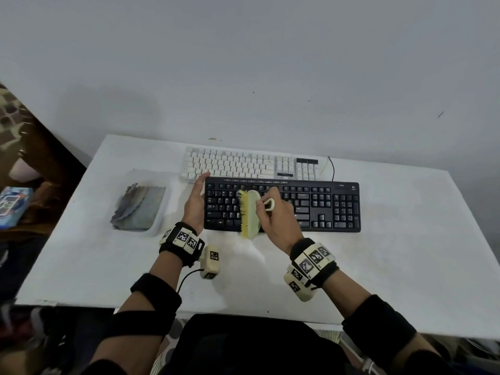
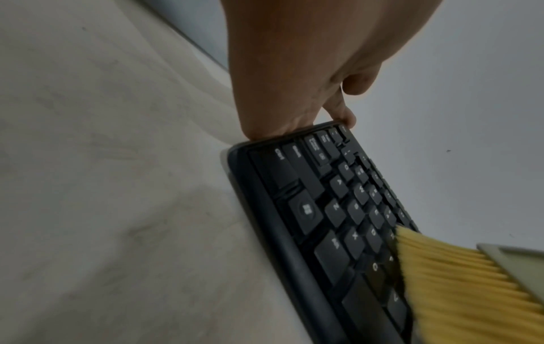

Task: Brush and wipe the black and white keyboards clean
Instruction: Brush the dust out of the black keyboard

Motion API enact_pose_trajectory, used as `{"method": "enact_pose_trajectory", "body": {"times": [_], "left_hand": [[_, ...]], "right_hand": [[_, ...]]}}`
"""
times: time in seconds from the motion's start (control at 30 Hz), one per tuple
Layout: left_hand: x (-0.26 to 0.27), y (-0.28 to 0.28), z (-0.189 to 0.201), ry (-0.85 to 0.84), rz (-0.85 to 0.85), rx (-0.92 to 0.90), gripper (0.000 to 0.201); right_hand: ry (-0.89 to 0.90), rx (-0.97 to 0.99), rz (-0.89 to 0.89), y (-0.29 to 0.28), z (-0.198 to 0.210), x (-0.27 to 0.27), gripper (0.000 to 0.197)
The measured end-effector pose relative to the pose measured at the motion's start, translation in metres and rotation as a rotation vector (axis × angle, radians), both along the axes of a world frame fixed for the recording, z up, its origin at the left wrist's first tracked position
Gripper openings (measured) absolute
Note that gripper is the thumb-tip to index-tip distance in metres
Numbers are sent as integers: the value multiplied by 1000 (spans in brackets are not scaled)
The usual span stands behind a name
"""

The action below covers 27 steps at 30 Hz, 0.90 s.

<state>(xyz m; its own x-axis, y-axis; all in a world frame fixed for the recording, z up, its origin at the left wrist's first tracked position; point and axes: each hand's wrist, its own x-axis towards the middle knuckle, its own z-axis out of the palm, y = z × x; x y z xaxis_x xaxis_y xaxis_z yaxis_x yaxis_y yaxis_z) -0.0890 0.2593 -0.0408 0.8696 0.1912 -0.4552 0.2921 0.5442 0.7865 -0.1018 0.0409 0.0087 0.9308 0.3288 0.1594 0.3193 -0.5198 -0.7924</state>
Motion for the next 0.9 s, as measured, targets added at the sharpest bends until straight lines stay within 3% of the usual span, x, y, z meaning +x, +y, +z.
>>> {"method": "enact_pose_trajectory", "body": {"times": [0.23,0.53,0.73,0.9], "left_hand": [[-2,-4,7,7,40,-36,28],[-7,-11,13,-78,98,-61,72],[-9,-11,10,-75,148,-51,61],[-8,-13,14,-68,135,-57,64]], "right_hand": [[-109,142,-244,-4,7,20,13],[-14,49,-34,3,2,-4,13],[-104,118,-188,7,9,10,10],[-55,69,-79,18,1,-1,12]]}}
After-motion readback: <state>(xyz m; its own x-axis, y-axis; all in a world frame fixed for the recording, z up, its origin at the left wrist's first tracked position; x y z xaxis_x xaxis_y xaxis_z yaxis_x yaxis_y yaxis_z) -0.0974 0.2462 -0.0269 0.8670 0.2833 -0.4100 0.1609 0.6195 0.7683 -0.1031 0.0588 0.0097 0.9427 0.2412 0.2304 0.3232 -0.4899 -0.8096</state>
